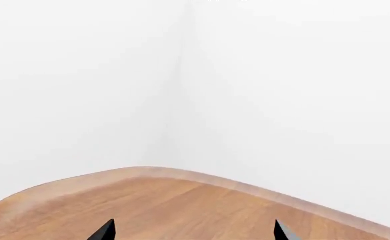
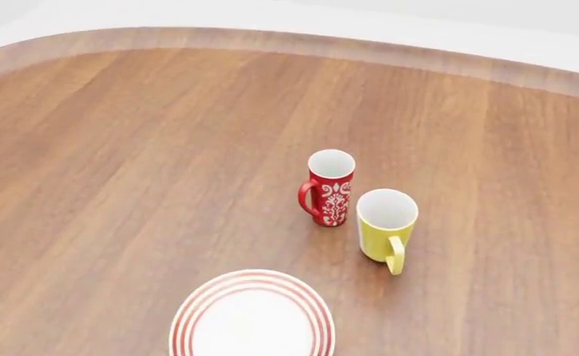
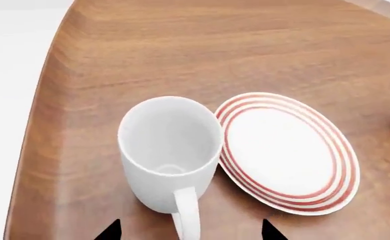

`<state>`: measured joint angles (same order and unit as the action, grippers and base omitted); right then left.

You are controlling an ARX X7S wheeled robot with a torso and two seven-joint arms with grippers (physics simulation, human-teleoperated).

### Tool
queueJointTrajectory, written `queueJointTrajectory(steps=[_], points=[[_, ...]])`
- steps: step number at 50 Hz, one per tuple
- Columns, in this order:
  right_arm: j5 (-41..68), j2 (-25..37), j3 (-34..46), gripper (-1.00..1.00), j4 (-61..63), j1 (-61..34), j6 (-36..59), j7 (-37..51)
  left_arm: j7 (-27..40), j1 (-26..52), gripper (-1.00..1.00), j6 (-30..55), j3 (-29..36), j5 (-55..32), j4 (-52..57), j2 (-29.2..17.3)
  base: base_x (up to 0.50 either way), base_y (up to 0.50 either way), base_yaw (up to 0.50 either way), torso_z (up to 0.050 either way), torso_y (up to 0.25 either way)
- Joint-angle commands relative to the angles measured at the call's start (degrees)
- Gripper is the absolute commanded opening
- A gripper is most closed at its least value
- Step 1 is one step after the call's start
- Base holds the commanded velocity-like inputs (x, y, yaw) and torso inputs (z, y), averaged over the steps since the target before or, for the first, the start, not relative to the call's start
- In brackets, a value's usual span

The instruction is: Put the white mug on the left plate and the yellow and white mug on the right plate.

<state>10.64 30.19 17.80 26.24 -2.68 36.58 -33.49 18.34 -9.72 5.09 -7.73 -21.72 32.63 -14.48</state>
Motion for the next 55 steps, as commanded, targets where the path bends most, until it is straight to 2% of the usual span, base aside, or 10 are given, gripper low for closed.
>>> queueJointTrajectory(steps=[1,14,37,55], points=[[-0.32,-1.06,2.0,1.0,-6.95,-3.64,-0.56,-1.54,0.26,-0.24,1.0,-0.3,-0.17,-0.37,0.29,-0.37,0.0,0.0,0.0,0.0,0.0],[-1.39,-2.03,3.89,1.0,-14.68,-7.31,-3.34,-3.03,0.38,0.05,1.0,-0.83,0.99,0.74,-0.96,-0.41,0.0,0.0,0.0,0.0,0.0],[-3.15,-4.74,8.85,1.0,-20.94,-9.77,-6.27,-4.35,0.78,0.33,1.0,-0.66,1.73,0.67,-1.29,-1.0,0.0,0.0,0.0,0.0,0.0],[-3.12,-5.11,9.46,1.0,-24.63,-9.86,-7.56,-4.39,1.06,0.25,1.0,-0.84,2.02,0.12,-1.22,-1.31,0.0,0.0,0.0,0.0,0.0]])
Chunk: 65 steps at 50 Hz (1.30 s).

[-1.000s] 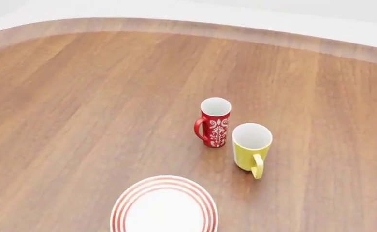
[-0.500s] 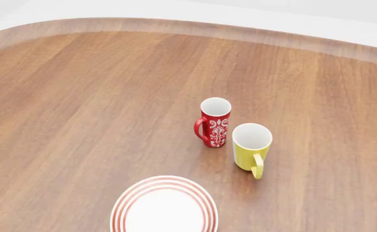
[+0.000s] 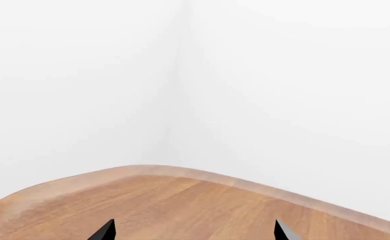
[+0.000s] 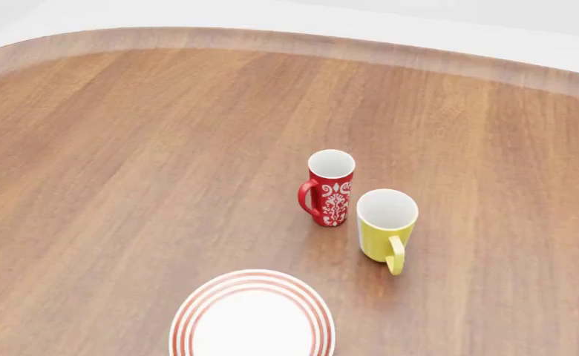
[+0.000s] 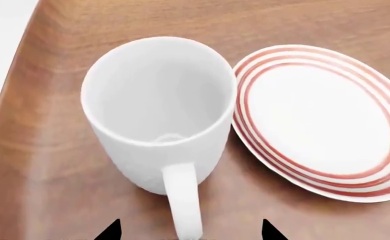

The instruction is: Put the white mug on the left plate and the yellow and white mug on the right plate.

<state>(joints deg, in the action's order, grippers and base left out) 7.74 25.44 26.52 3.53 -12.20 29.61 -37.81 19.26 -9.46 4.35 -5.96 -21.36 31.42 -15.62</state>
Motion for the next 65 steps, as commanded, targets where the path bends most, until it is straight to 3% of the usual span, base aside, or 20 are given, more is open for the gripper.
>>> queueJointTrajectory(steps=[1,50,51,65], points=[[-0.12,-0.43,0.72,1.0,-1.93,-0.5,-0.48,-0.12,0.13,-0.08,1.0,-0.18,0.25,-0.24,0.01,-0.21,0.0,0.0,0.0,0.0,0.0],[-0.55,-3.17,3.6,1.0,-10.5,-3.3,-4.04,-0.72,0.93,-0.77,1.0,-1.12,-0.04,-1.69,0.37,-1.25,0.0,0.0,0.0,0.0,0.0],[-0.49,-3.16,3.58,-1.0,-10.47,-3.33,-3.92,-0.73,1.0,-0.78,1.0,-1.1,-0.05,-1.7,0.39,-1.26,0.0,0.0,0.0,0.0,0.0],[-1.14,-0.5,4.34,-1.0,-0.88,-1.61,-1.3,-0.23,1.15,-0.47,1.0,-1.19,0.78,-1.39,-0.09,-1.33,0.0,0.0,0.0,0.0,0.0]])
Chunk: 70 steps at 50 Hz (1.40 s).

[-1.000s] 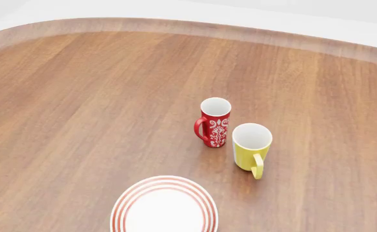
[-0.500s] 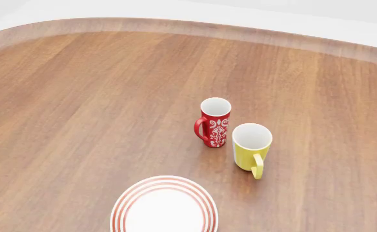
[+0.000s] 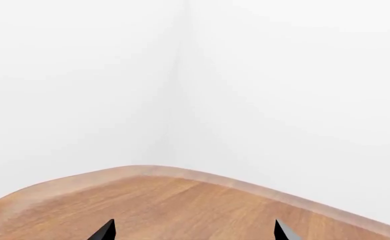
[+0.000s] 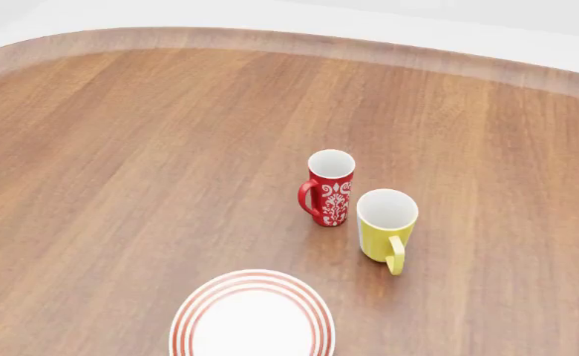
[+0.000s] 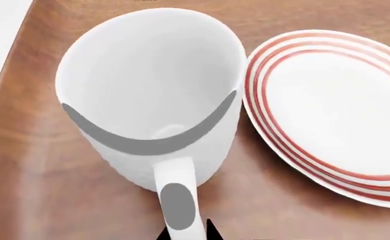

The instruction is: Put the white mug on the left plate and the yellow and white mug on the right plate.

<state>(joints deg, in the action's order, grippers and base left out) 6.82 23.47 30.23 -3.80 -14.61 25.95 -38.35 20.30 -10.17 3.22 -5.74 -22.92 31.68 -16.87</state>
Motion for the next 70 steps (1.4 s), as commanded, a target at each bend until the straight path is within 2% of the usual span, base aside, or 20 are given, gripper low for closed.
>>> queueJointTrajectory(steps=[1,11,15,23,30,47,70], points=[[-0.09,1.57,0.36,-1.0,7.14,0.84,2.48,0.48,0.1,0.24,1.0,-0.09,0.62,0.19,-0.35,-0.09,0.0,0.0,0.0,0.0,0.0],[1.54,3.29,-1.88,-1.0,17.23,2.07,5.46,1.68,0.22,0.15,1.0,-0.27,0.81,0.08,-0.24,-0.25,0.0,0.0,0.0,0.0,0.0],[3.23,2.79,-5.07,-1.0,20.19,1.74,6.14,3.34,0.25,0.33,1.0,-0.24,0.85,-0.09,-0.31,-0.36,0.0,0.0,0.0,0.0,0.0],[5.43,0.1,-9.94,-1.0,19.08,-0.53,7.08,6.66,0.43,0.36,1.0,-0.24,0.89,-0.27,-0.11,-0.55,0.0,0.0,0.0,0.0,0.0],[7.9,-3.4,-13.05,-1.0,12.89,-3.48,6.68,7.68,0.6,0.44,1.0,-0.24,0.73,-0.63,-0.18,-0.72,0.0,0.0,0.0,0.0,0.0],[7.23,-8.97,-13.51,-1.0,-3.38,-10.76,6.56,10.65,0.99,-0.25,1.0,-0.68,0.24,-1.45,0.44,-1.0,0.0,0.0,0.0,0.0,0.0],[3.4,-13.56,-10.26,-1.0,-20.83,-18.1,3.62,13.6,1.46,-1.19,1.0,-1.5,-0.15,-2.01,0.99,-1.27,0.0,0.0,0.0,0.0,0.0]])
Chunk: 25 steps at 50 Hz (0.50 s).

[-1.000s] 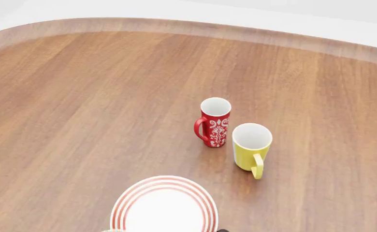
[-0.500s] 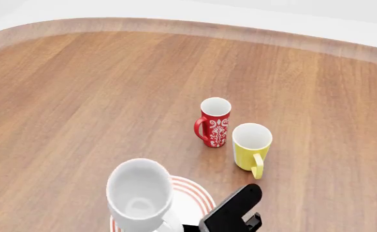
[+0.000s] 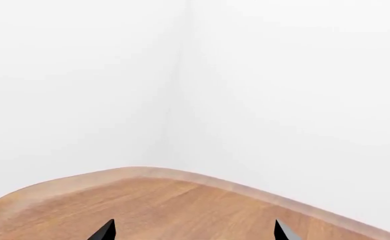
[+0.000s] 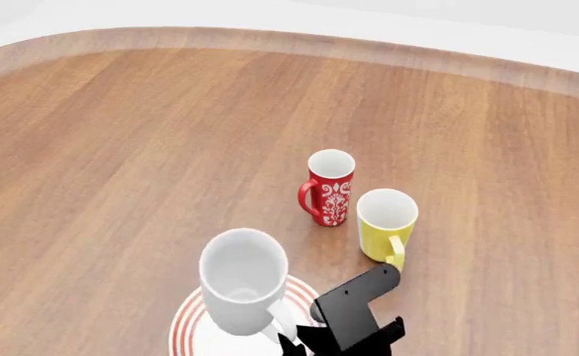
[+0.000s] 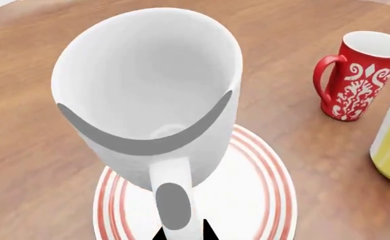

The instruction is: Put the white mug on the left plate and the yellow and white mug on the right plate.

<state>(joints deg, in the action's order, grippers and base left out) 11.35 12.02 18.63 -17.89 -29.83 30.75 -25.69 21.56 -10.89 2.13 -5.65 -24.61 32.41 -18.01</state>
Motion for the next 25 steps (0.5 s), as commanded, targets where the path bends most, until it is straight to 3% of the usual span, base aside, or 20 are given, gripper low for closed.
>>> queueJointTrajectory(steps=[1,25], points=[[-1.1,-2.18,1.35,-1.0,-6.97,-3.07,-1.02,0.97,0.22,-0.48,1.0,-0.42,-0.24,-0.35,0.27,-0.14,0.0,0.0,0.0,0.0,0.0],[-0.73,-3.64,2.06,-1.0,-15.97,-7.93,0.5,1.16,0.76,-1.78,1.0,-1.01,-0.99,-1.61,2.36,-0.74,0.0,0.0,0.0,0.0,0.0]])
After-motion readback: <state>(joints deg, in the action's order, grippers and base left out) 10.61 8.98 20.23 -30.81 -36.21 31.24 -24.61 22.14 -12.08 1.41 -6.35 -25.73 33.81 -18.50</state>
